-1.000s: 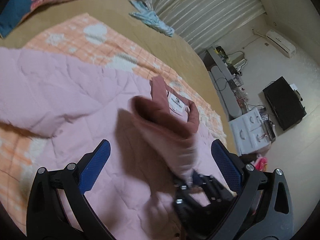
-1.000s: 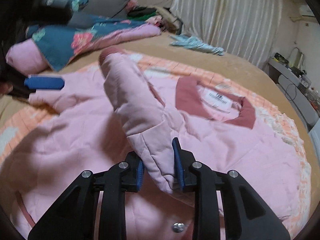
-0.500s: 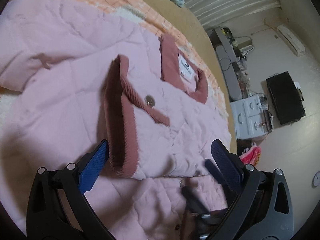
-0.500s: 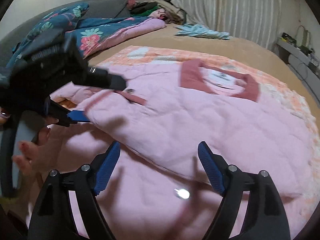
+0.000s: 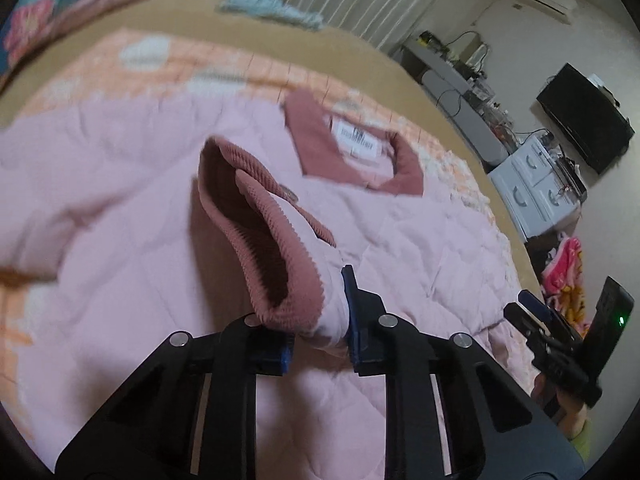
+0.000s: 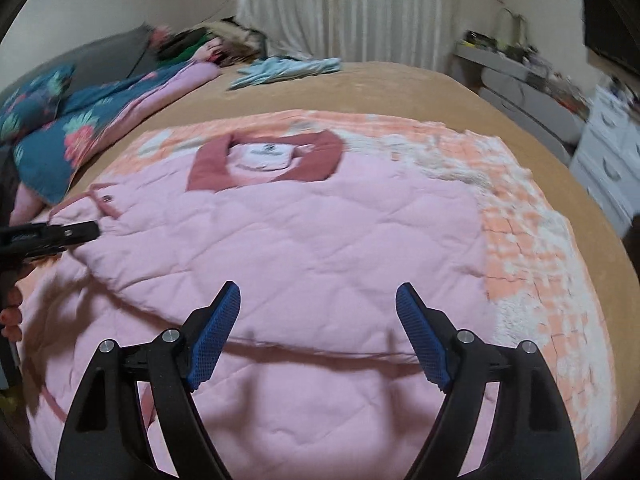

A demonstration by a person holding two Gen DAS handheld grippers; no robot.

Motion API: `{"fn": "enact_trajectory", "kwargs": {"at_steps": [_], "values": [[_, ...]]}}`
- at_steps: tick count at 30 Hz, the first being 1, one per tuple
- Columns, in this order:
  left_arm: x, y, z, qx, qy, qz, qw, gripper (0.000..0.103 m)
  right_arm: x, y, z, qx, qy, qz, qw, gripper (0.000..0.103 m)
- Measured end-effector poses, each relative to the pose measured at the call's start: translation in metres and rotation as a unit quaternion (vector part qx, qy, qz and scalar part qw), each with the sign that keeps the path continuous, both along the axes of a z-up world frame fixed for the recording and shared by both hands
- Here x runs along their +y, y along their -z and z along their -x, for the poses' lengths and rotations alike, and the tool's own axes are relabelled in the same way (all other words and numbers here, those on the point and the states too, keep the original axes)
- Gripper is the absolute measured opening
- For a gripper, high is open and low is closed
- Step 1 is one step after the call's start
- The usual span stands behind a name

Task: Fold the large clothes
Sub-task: 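Grasp the folded sleeve cuff with the left gripper, straighten it, release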

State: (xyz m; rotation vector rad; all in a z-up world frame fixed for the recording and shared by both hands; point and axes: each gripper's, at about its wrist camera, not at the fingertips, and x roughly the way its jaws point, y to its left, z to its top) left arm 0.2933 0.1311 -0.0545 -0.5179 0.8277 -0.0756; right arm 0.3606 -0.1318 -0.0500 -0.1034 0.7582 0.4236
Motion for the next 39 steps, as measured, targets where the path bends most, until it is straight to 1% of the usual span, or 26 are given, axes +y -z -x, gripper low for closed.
{"fn": "enact_trajectory", "kwargs": {"at_steps": [1, 3, 6, 7, 10, 15, 19, 22, 26, 29, 31, 33, 35, 37, 39], "values": [[-0.001, -0.005, 0.0, -0.008, 0.0, -0.01, 0.9999, 0.012, -0.002, -0.001, -0.002, -0.001, 0.005, -0.002, 1.0, 0.079], [0.0, -0.011, -0.001, -0.017, -0.002, -0.017, 0.9997, 0.012, -0.005, -0.004, -0.008, -0.006, 0.011, -0.002, 1.0, 0.079], [-0.002, -0.015, -0.003, -0.026, -0.006, -0.042, 0.9988, 0.012, -0.006, -0.01, -0.014, -0.016, 0.007, -0.008, 1.0, 0.079], [-0.002, -0.014, -0.003, -0.026, -0.006, -0.047, 0.9985, 0.012, -0.006, -0.01, -0.016, -0.017, 0.006, -0.006, 1.0, 0.079], [0.001, -0.006, -0.005, -0.013, -0.011, -0.047, 0.9988, 0.012, -0.004, -0.006, -0.026, -0.011, 0.005, 0.003, 1.0, 0.079], [0.002, 0.003, -0.004, 0.003, -0.014, -0.06, 0.9981, 0.012, -0.002, 0.016, -0.039, 0.034, 0.001, 0.019, 0.999, 0.079], [-0.004, -0.002, 0.002, -0.006, -0.013, -0.084, 0.9964, 0.012, -0.005, 0.033, -0.046, 0.066, 0.012, 0.039, 0.997, 0.079], [-0.011, -0.014, 0.008, -0.026, -0.01, -0.101, 0.9945, 0.012, -0.01, 0.044, -0.05, 0.085, 0.021, 0.041, 0.995, 0.081], [-0.018, -0.026, 0.013, -0.054, -0.009, -0.127, 0.9904, 0.012, -0.007, 0.05, -0.049, 0.09, 0.02, 0.048, 0.995, 0.083], [-0.019, -0.022, 0.012, -0.049, -0.009, -0.135, 0.9896, 0.012, -0.008, 0.054, -0.05, 0.095, 0.021, 0.048, 0.994, 0.083], [-0.02, -0.016, 0.008, -0.037, -0.007, -0.145, 0.9888, 0.012, -0.008, 0.056, -0.052, 0.1, 0.023, 0.046, 0.994, 0.083], [-0.016, -0.007, 0.004, -0.017, -0.007, -0.134, 0.9908, 0.012, -0.008, 0.058, -0.052, 0.102, 0.025, 0.047, 0.993, 0.083], [-0.003, 0.01, 0.0, 0.016, -0.015, -0.093, 0.9954, 0.013, -0.007, 0.059, -0.052, 0.102, 0.025, 0.049, 0.993, 0.083], [0.007, 0.027, -0.002, 0.045, -0.021, -0.059, 0.997, 0.015, -0.007, 0.06, -0.052, 0.101, 0.026, 0.049, 0.993, 0.083], [0.012, 0.036, -0.002, 0.059, -0.023, -0.047, 0.9969, 0.019, -0.006, 0.061, -0.052, 0.1, 0.027, 0.051, 0.993, 0.083]]}}
